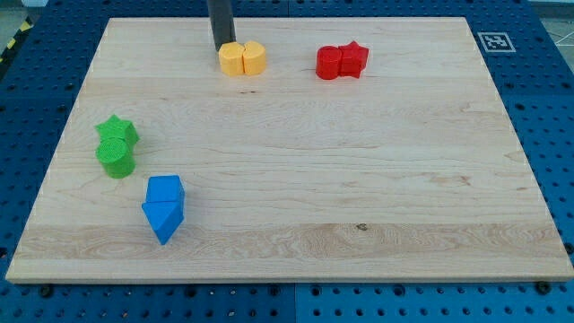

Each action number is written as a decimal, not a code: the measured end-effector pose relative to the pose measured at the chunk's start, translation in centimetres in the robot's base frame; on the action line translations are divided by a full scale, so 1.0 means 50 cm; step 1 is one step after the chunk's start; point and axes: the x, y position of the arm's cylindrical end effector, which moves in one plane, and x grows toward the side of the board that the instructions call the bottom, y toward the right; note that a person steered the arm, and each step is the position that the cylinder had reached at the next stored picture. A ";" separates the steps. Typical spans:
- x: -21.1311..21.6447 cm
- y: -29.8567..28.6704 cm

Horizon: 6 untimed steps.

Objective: Move yellow heart to the left of red circle

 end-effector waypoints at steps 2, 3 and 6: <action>0.037 -0.012; 0.037 -0.056; 0.049 0.103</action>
